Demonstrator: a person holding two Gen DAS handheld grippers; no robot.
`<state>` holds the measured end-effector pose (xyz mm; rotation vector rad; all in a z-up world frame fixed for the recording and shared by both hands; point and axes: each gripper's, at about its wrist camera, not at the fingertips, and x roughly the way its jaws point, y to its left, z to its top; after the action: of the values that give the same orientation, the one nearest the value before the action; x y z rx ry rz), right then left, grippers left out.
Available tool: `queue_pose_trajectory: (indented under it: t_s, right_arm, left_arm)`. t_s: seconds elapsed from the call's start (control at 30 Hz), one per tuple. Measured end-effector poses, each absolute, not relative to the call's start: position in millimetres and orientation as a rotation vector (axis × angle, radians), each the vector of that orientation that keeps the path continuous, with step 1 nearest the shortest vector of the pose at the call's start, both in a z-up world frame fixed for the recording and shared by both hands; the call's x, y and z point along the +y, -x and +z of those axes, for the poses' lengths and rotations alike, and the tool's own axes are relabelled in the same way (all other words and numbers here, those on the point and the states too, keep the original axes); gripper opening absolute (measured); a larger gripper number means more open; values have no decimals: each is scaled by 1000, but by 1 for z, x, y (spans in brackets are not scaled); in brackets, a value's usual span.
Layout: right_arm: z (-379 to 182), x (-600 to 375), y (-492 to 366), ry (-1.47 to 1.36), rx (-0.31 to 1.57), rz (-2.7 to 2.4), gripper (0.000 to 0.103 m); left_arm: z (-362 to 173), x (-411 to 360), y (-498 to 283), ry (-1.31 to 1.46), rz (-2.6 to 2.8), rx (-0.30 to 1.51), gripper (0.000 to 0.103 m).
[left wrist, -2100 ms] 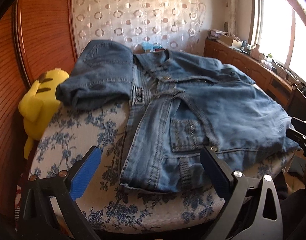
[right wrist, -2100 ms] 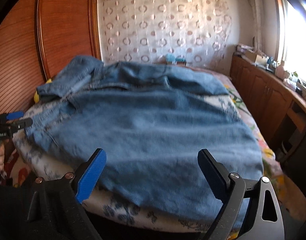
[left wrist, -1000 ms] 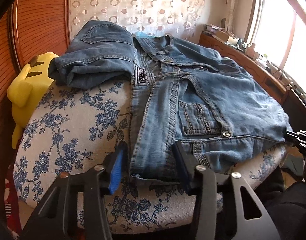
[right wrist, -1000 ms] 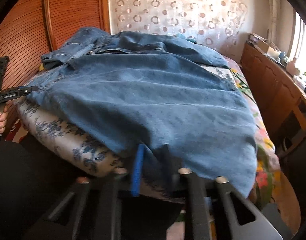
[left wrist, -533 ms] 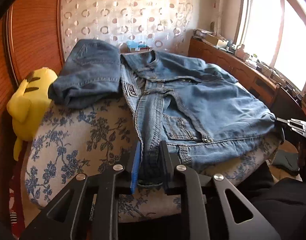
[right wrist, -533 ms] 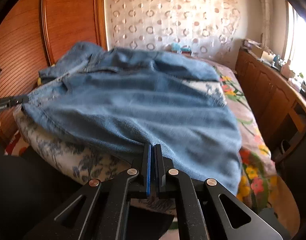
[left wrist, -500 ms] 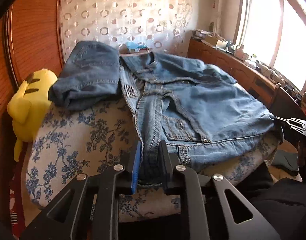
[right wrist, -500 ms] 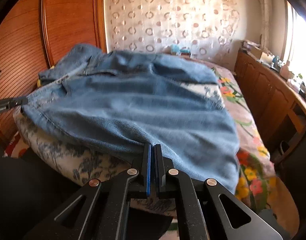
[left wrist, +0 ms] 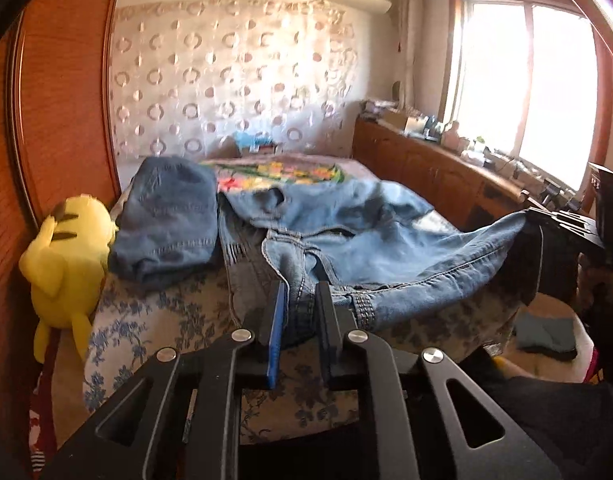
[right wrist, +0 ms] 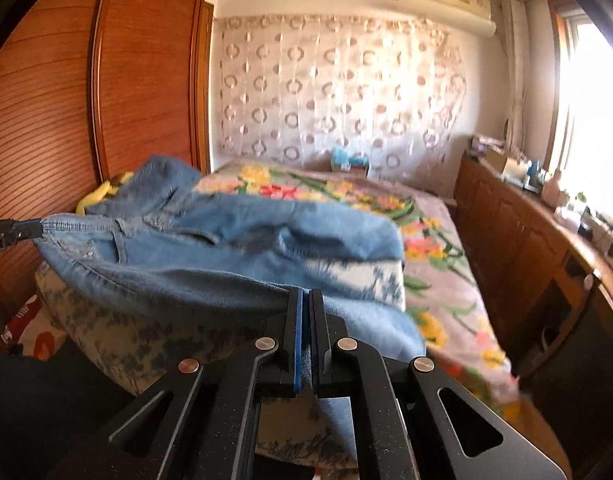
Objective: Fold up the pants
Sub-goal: 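Lift the jeans hem with both grippers and fold it over toward the waistband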
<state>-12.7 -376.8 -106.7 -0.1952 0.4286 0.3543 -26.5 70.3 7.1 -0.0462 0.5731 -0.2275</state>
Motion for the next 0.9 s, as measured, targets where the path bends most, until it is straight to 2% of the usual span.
queue_pose_trajectory:
  t_s: [0.3,0.6,0.9]
  right_arm:
    - [-72,-373,42,226,275,374,2]
    - [-114,-374,5,212,360,346,2]
    - [-83,-346,-24,269,359,299,2]
  left_arm:
    - [33,70,45,38,-244,508,16]
    - [3,65,24,61,-252,573,16]
    - [6,55,-10,31,-259,556,16]
